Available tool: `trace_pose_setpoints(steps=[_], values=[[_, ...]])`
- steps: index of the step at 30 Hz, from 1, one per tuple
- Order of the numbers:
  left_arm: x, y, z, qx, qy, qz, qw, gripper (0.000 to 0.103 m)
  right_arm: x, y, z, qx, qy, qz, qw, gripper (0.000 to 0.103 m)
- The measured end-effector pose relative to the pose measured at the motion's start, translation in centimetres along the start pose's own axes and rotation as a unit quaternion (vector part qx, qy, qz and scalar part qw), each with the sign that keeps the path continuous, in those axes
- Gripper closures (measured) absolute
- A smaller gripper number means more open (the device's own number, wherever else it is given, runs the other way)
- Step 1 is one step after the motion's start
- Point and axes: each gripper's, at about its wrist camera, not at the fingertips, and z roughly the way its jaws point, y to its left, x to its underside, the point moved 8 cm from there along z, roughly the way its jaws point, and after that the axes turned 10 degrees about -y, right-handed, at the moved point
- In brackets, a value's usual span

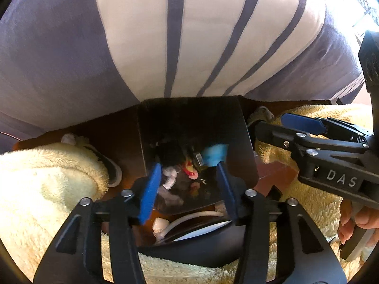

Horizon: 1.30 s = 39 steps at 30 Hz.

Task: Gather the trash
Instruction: 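Carry both items down to the black bin and open the left tool, then grasp the white yellow-capped tube with the left tool while the right tool grasps the brown ribbon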

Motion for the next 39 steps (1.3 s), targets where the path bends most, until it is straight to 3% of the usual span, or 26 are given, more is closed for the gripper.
trace_pose_setpoints(steps=[5, 10, 18, 24, 30, 39], values=[[-1.3, 0.2, -1.6, -0.012, -0.024, 0.007, 0.9996, 0.026, -1.0, -0.7, -1.7, 0.020, -0.027, -0.004, 0.999, 0.021], [-3.5, 0.5, -4.5, -0.022, -0.060, 0.019, 0.9977, 0.011, -3.2, -1.1, -5.0, 0.030, -0.079, -0.010, 0.996, 0.010], [-9.0, 1.5, -10.6, -0.040, -0.143, 0.023, 0.9886, 0.008, -9.2, -1.1, -12.0, 0.037, -0.175, -0.029, 0.983, 0.009], [-13.9, 3.0, -13.3, -0.052, -0.188, 0.023, 0.9806, 0.008, -13.6, -0.8, -13.4, 0.042, -0.203, -0.042, 0.977, 0.008], [-18.6, 5.0, -13.6, -0.075, -0.209, 0.026, 0.9747, 0.008, -18.4, -0.6, -12.7, 0.047, -0.220, -0.041, 0.974, 0.008], [-25.1, 7.4, -11.0, -0.088, -0.206, 0.019, 0.9745, 0.008, -25.4, 0.4, -9.9, 0.045, -0.227, -0.046, 0.972, 0.008]])
